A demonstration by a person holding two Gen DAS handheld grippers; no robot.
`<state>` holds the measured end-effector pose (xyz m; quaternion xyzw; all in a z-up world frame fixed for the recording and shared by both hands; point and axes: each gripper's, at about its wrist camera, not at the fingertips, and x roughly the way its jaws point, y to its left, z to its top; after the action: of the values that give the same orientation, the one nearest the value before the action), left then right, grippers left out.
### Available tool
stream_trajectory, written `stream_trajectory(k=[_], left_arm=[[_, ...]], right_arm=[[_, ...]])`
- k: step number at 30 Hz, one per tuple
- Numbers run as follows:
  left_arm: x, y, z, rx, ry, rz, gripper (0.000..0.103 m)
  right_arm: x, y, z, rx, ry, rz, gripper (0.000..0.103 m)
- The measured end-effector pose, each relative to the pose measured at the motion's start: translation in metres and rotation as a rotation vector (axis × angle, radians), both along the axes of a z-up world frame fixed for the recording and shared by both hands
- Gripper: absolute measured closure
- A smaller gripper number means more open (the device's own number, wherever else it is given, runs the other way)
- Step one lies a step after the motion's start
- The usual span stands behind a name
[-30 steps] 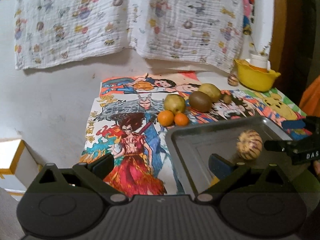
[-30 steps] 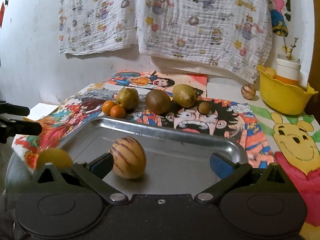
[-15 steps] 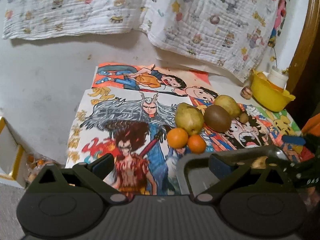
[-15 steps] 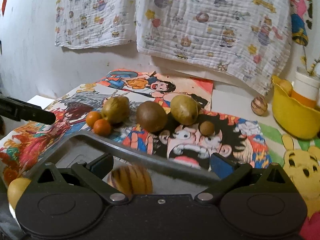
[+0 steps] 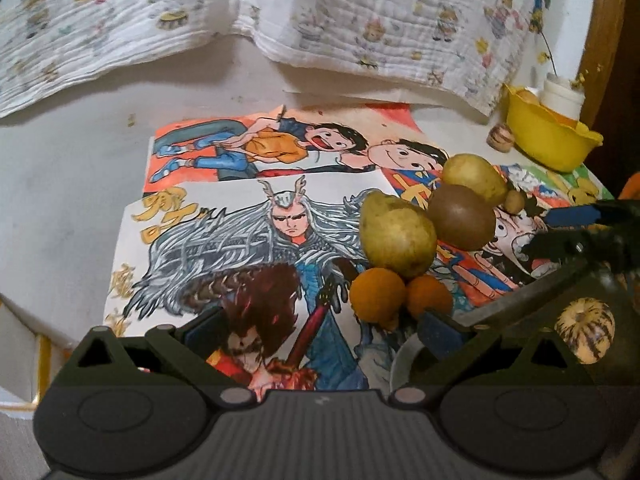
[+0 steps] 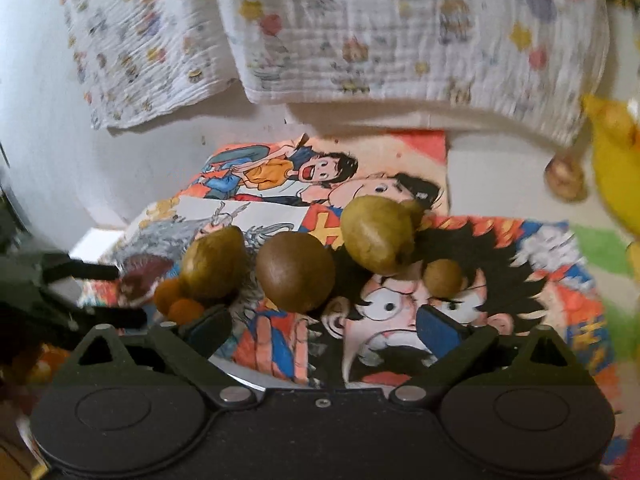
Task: Organize fruits
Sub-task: 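Grasp the brown kiwi with the right tool while the left tool grasps a small tangerine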
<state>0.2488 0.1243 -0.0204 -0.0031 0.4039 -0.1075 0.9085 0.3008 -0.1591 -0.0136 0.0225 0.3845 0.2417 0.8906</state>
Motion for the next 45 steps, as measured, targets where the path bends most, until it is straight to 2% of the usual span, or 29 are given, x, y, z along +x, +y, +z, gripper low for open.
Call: stream_trajectory(k=[4,11,17,22,25,28,34,38,45], left_arm=[[0.006,-0.002,-0.002,0.007,-0.001,-0.04,0.006],[0.013,-0.003,-0.008,0.018,-0.01,-0.08,0.016],[0.013,-0.007,-0.008,0.015,-0.033,-0.119,0.024],[0.016,-0.008,-0.008,-0.012,-0.039,-0.14,0.037],[0.017,-0.009,-0.009,-0.039,-0.042,-0.166,0.049],[0.016,-0.013,-0.011,-0.042,-0.045,-0.182,0.054],[0.019,-0.018,-0.014,-0.039,-0.052,-0.184,0.055],[0.019,-0.019,-0.014,-0.061,-0.047,-0.19,0.068],[0.015,-0.019,-0.01,-0.065,-0.046,-0.145,0.068]], right_arm=[[0.015,0.008,-0.006,0.024,0.037,0.013,0.011],[0.029,0.023,-0.013,0.011,0.032,0.015,0.026],[0.037,0.033,-0.019,0.013,0.041,0.022,0.031],[0.042,0.038,-0.023,0.021,0.055,0.026,0.039],[0.045,0.039,-0.025,0.036,0.066,0.022,0.04],[0.047,0.04,-0.026,0.046,0.072,0.021,0.04],[0.05,0.041,-0.027,0.046,0.069,0.03,0.04],[0.051,0.041,-0.028,0.055,0.064,0.034,0.042],[0.05,0.035,-0.029,0.091,0.062,0.031,0.043]])
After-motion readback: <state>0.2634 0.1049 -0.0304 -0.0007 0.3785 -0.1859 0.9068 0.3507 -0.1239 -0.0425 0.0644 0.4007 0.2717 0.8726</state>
